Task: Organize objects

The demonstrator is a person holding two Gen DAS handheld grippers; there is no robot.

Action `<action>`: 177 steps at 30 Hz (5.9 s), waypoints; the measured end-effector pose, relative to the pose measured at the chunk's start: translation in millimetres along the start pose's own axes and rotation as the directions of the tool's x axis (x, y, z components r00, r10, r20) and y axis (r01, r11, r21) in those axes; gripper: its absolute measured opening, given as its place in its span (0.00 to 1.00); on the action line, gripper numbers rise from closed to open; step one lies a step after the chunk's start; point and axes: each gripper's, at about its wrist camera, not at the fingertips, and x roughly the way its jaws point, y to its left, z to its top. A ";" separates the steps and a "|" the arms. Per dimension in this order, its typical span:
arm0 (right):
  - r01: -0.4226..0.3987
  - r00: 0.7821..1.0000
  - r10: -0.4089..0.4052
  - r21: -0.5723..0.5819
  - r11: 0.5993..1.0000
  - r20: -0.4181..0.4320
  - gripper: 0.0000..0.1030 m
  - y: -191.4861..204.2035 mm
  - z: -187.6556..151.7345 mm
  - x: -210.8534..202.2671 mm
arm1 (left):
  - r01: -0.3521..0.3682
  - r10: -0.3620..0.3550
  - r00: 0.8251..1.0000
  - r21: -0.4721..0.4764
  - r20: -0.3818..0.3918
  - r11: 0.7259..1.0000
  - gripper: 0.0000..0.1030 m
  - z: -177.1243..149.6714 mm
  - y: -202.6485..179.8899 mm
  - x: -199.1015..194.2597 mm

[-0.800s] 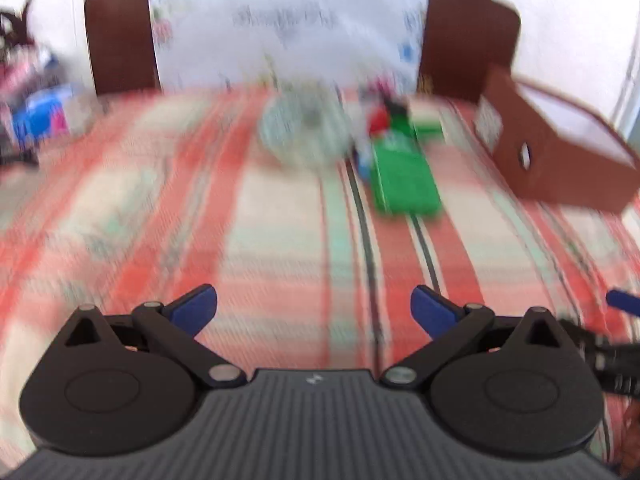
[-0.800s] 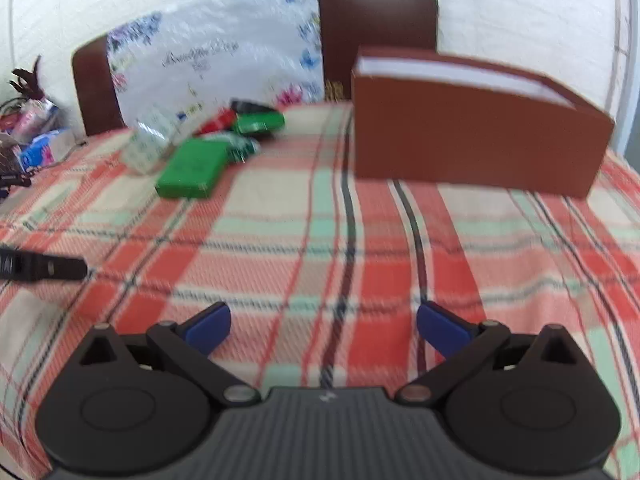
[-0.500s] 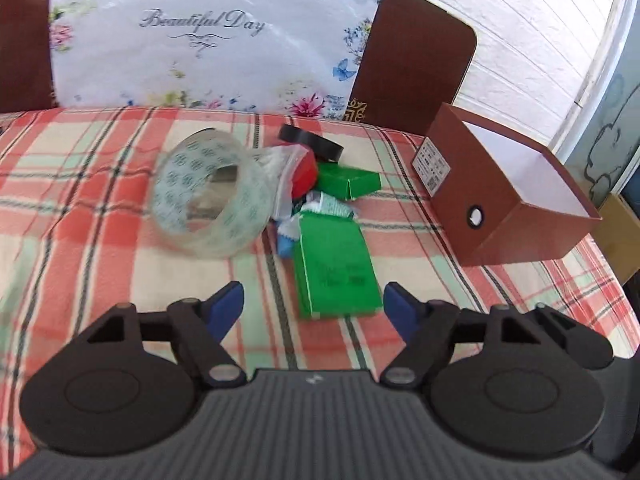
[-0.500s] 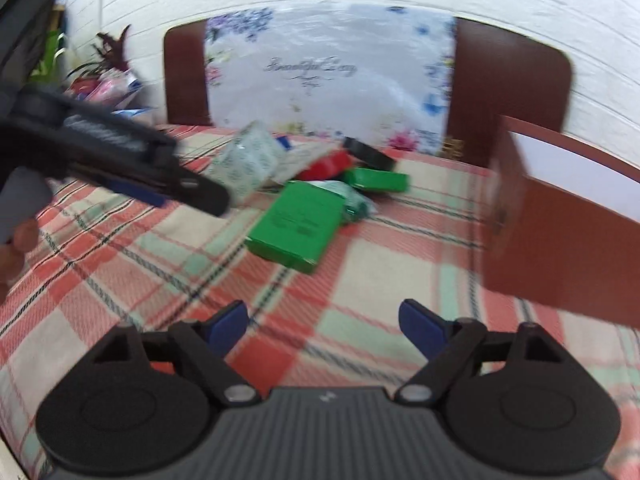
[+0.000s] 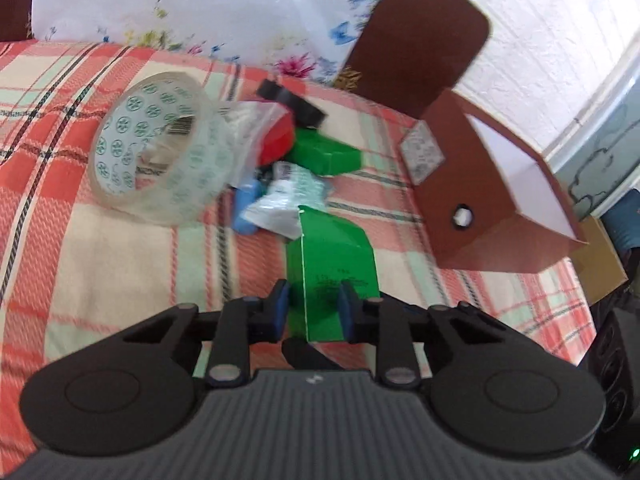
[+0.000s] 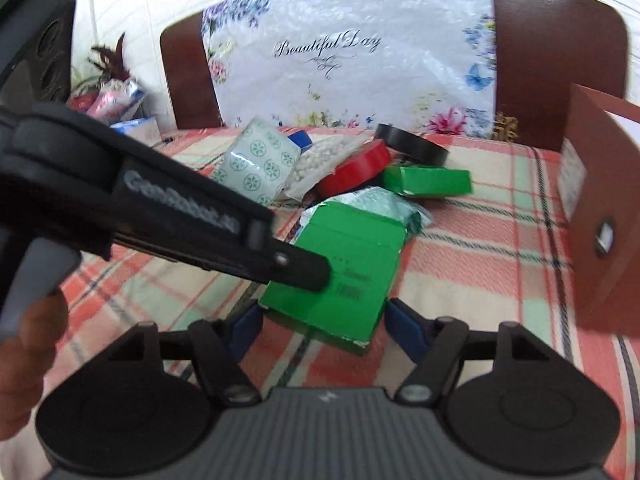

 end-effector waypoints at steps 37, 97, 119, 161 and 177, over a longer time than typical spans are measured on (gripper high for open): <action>0.376 0.825 -0.457 0.281 0.883 0.332 0.89 -161.0 -29.9 -179.6 | -0.231 0.132 0.961 0.444 0.243 0.866 0.48 30.4 -209.0 10.8; 0.121 0.992 -0.109 0.203 0.972 -0.070 0.15 -33.5 17.1 -65.4 | -0.340 0.374 0.853 -0.155 0.364 0.927 0.55 -33.0 121.8 -86.7; 0.167 0.986 -0.166 -0.038 0.985 0.023 0.97 -37.8 -44.4 -66.8 | -0.080 0.102 0.993 0.297 -0.060 0.952 0.29 -39.5 -55.2 3.6; 0.349 0.861 -0.415 0.250 0.903 0.295 0.96 -182.6 14.3 -133.1 | -0.158 0.048 0.970 0.464 0.240 0.872 0.49 58.8 -214.0 -1.0; 0.224 0.884 -0.397 0.520 0.825 0.249 0.96 -166.6 -17.4 -202.5 | -0.245 0.160 0.963 0.458 0.218 0.854 0.54 -4.9 -177.4 -36.2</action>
